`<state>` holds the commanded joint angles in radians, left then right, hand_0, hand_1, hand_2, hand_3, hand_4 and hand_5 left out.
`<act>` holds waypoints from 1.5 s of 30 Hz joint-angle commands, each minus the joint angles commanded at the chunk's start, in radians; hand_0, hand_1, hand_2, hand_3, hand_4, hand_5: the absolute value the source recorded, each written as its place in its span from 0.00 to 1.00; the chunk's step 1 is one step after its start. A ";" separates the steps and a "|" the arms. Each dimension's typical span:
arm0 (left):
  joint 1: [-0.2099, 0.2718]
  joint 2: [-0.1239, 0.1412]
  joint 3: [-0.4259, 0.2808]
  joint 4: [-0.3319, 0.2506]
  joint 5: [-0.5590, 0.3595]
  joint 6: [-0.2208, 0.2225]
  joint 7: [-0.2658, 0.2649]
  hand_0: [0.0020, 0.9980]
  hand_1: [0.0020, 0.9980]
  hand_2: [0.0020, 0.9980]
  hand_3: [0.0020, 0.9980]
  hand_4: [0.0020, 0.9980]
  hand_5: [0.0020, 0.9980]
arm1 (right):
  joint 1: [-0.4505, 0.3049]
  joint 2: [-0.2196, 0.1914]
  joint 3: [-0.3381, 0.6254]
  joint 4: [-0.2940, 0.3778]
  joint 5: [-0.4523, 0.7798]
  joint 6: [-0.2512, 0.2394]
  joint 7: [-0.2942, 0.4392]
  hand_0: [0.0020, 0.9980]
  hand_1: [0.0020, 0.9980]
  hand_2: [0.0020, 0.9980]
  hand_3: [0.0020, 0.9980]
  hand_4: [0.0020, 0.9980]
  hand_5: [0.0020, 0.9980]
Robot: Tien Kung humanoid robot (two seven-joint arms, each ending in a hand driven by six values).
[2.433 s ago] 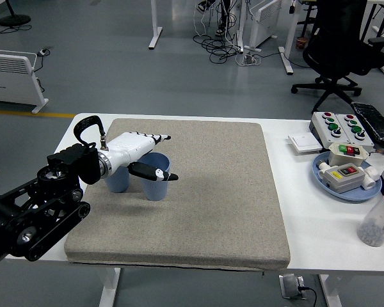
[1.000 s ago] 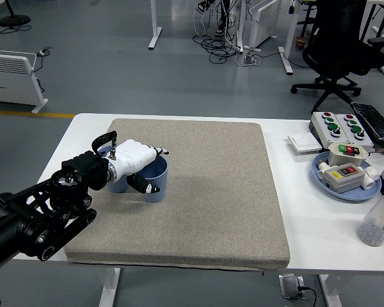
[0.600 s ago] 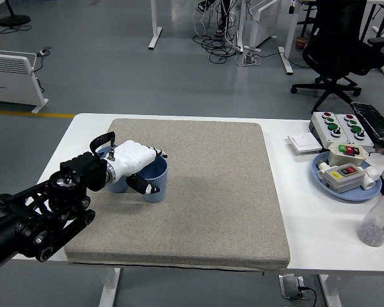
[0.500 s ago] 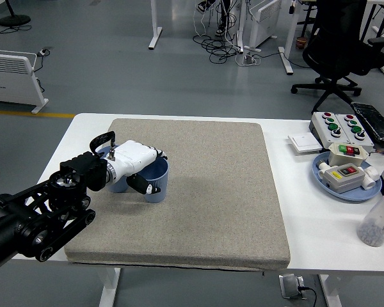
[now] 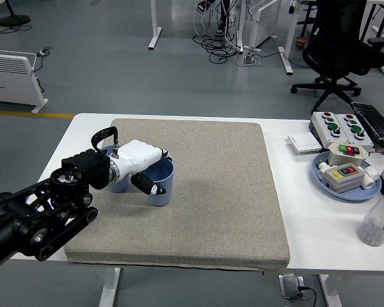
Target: Push cup pick cup insert cup
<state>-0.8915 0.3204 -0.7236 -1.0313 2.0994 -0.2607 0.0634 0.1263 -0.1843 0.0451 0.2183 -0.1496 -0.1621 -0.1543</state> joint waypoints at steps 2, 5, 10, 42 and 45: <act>0.001 0.008 -0.008 -0.025 -0.003 -0.014 0.006 0.41 0.53 0.56 0.68 0.47 0.00 | -0.001 0.000 -0.003 0.000 0.005 -0.001 0.002 0.72 0.64 0.68 0.61 0.19 0.42; -0.003 0.029 -0.026 -0.085 -0.007 -0.040 0.015 0.41 0.53 0.56 0.68 0.47 0.00 | 0.000 0.000 -0.004 0.000 0.009 -0.001 0.003 0.72 0.64 0.68 0.61 0.19 0.42; -0.027 0.072 -0.058 -0.198 -0.028 -0.078 0.025 0.41 0.53 0.55 0.66 0.46 0.00 | 0.000 -0.001 -0.005 0.000 0.012 -0.001 0.003 0.72 0.64 0.68 0.61 0.18 0.42; -0.104 0.236 -0.154 -0.091 -0.010 -0.155 -0.009 0.42 0.54 0.56 0.64 0.49 0.00 | 0.001 -0.001 -0.002 0.000 0.010 -0.003 0.001 0.72 0.64 0.67 0.61 0.18 0.42; -0.107 0.233 -0.146 -0.071 -0.005 -0.148 -0.015 0.42 0.54 0.56 0.64 0.49 0.00 | 0.001 -0.001 -0.002 0.000 0.011 -0.003 0.002 0.72 0.64 0.67 0.61 0.18 0.42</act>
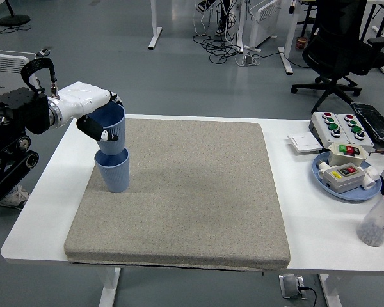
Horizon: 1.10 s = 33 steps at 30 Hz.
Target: Push cup pick cup insert cup
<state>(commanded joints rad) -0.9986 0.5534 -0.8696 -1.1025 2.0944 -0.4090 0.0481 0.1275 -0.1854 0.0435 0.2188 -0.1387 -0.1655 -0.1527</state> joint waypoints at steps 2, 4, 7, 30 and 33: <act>0.001 -0.002 0.006 0.015 0.000 0.004 -0.003 0.42 0.54 0.56 0.64 0.49 0.00 | -0.001 0.000 0.000 0.000 0.000 0.000 0.000 0.72 0.64 0.67 0.61 0.18 0.42; 0.001 -0.004 0.010 0.024 0.001 0.006 -0.005 0.41 0.54 0.56 0.64 0.50 0.00 | -0.001 0.001 0.001 0.000 -0.001 0.000 0.000 0.72 0.64 0.67 0.61 0.18 0.42; 0.003 -0.006 0.016 0.034 -0.003 0.009 -0.008 0.41 0.54 0.56 0.64 0.50 0.00 | -0.003 0.001 0.002 0.000 -0.002 0.000 -0.001 0.72 0.64 0.67 0.61 0.18 0.42; 0.010 -0.019 0.044 0.097 -0.003 0.042 -0.050 0.49 0.71 0.81 0.89 0.89 0.48 | -0.003 0.002 -0.001 0.000 0.001 -0.001 0.001 0.72 0.64 0.67 0.61 0.18 0.42; 0.011 -0.021 0.047 0.106 -0.009 0.050 -0.051 0.64 0.79 0.87 0.93 0.94 0.59 | -0.002 0.001 -0.003 0.000 0.003 -0.001 0.002 0.72 0.64 0.68 0.61 0.18 0.42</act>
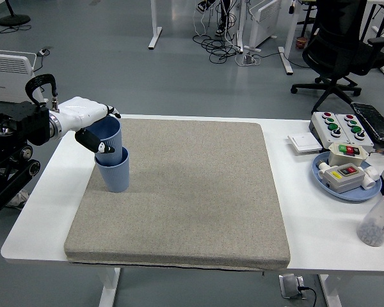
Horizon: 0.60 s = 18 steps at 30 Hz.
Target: Push cup pick cup insert cup
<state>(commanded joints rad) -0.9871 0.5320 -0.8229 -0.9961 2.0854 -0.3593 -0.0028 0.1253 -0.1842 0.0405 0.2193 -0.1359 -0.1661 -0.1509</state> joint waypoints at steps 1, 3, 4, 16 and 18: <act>0.000 0.000 0.000 0.001 -0.002 0.002 -0.001 0.64 0.79 0.87 0.93 0.94 0.59 | 0.000 0.000 0.000 0.000 0.000 0.000 0.000 0.72 0.64 0.68 0.61 0.18 0.42; 0.002 -0.001 0.000 0.005 -0.008 0.011 -0.006 0.64 0.79 0.87 0.93 0.94 0.59 | 0.001 0.000 0.000 0.000 0.000 0.000 0.000 0.72 0.64 0.68 0.61 0.18 0.42; 0.002 -0.001 0.000 0.006 -0.010 0.014 -0.007 0.64 0.79 0.87 0.93 0.94 0.59 | 0.001 0.000 0.000 0.000 0.001 0.000 0.000 0.72 0.64 0.68 0.61 0.18 0.42; 0.010 0.000 -0.010 0.002 -0.029 0.059 -0.022 0.74 0.86 0.94 0.97 0.99 0.67 | 0.002 0.000 0.000 0.000 0.000 0.000 0.001 0.72 0.64 0.68 0.61 0.18 0.42; 0.019 0.002 -0.006 -0.005 -0.054 0.126 -0.016 0.74 0.86 0.94 0.97 0.99 0.67 | 0.002 0.000 0.002 0.000 -0.002 0.000 0.000 0.72 0.64 0.68 0.61 0.18 0.42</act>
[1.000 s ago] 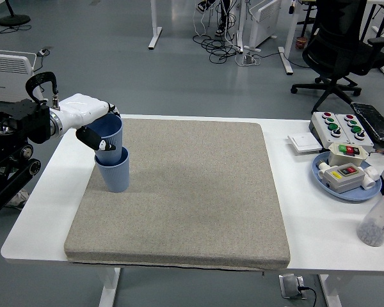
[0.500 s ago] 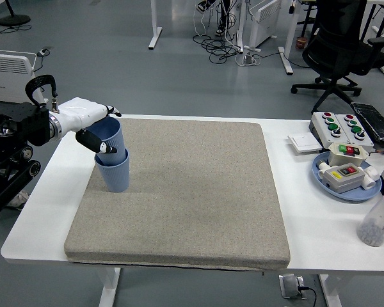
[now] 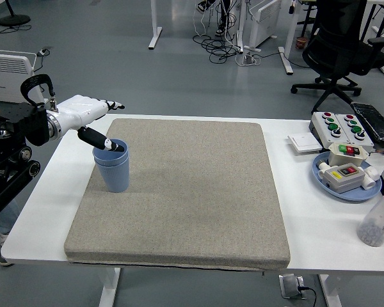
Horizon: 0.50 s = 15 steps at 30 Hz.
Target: Push cup pick cup insert cup
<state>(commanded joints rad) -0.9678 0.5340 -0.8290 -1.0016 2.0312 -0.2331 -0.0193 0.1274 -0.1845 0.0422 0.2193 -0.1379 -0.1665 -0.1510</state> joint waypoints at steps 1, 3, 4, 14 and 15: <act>0.008 0.000 -0.003 -0.003 -0.027 0.032 0.006 0.68 0.79 0.86 0.90 0.76 0.77 | 0.001 0.000 0.001 0.000 -0.002 0.000 0.000 0.72 0.64 0.68 0.61 0.18 0.42; 0.032 0.001 -0.025 -0.013 -0.108 0.115 0.013 0.68 0.79 0.86 0.90 0.76 0.77 | 0.002 0.000 0.002 0.000 -0.005 -0.001 -0.001 0.72 0.64 0.68 0.61 0.18 0.42; 0.035 0.001 -0.028 -0.014 -0.144 0.154 0.014 0.68 0.79 0.86 0.90 0.76 0.77 | 0.002 0.000 0.003 0.000 -0.006 -0.001 -0.001 0.72 0.64 0.68 0.61 0.18 0.42; 0.225 -0.018 -0.249 -0.141 -0.518 0.501 -0.021 0.61 0.69 0.72 0.76 0.63 0.99 | 0.004 -0.001 -0.011 -0.002 0.014 -0.003 0.008 0.72 0.64 0.68 0.61 0.18 0.42; 0.255 -0.027 -0.280 -0.163 -0.563 0.503 -0.018 0.61 0.69 0.72 0.76 0.63 0.99 | 0.005 -0.001 -0.012 -0.002 0.015 -0.003 0.009 0.72 0.64 0.68 0.61 0.18 0.42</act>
<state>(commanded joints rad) -0.7133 0.5067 -1.1093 -1.1648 1.4681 0.2698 -0.0378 0.1328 -0.1859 0.0304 0.2174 -0.1230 -0.1694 -0.1421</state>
